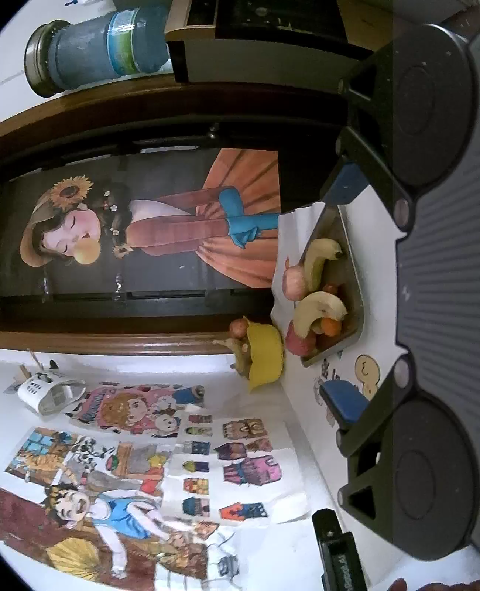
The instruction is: Organize fruits
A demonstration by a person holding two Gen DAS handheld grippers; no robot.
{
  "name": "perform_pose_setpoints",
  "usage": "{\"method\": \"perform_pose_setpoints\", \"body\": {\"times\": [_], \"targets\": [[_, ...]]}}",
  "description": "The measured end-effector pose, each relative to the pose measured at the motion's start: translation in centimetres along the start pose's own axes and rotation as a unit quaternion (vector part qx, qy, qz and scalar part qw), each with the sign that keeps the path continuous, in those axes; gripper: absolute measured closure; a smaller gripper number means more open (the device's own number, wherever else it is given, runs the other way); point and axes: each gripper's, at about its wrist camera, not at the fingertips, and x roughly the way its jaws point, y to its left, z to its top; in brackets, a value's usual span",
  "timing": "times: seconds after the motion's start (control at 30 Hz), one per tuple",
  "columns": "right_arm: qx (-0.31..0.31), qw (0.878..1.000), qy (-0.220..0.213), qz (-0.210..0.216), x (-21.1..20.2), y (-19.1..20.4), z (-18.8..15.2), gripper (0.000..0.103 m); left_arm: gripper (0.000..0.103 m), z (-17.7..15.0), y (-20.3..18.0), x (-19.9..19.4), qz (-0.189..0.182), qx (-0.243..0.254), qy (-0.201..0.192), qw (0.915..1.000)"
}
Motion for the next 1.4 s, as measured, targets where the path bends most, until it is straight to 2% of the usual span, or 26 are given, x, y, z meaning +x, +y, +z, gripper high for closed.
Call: {"method": "perform_pose_setpoints", "body": {"times": [0.27,0.5,0.63,0.97,1.4], "targets": [[0.007,1.0,0.007,-0.004,3.1,-0.2,-1.8,0.0,0.001,-1.4,0.0,2.6,-0.001,0.012,0.009,0.9999],[0.008,1.0,0.004,0.004,4.8,0.5,-2.5,0.0,0.001,-2.3,0.1,3.0,0.024,0.016,0.019,0.9994],[0.008,1.0,0.007,0.019,3.8,0.5,-3.4,0.0,0.001,-2.9,-0.2,2.6,0.024,0.022,0.021,0.9992],[0.019,1.0,0.004,0.013,0.6,-0.4,-5.0,0.0,0.001,-4.2,-0.6,0.9,0.025,0.038,0.034,0.9984],[0.017,1.0,0.008,0.013,-0.2,-0.7,-5.5,0.0,0.001,-4.5,-0.2,0.1,0.029,0.037,0.033,0.9983]]}}
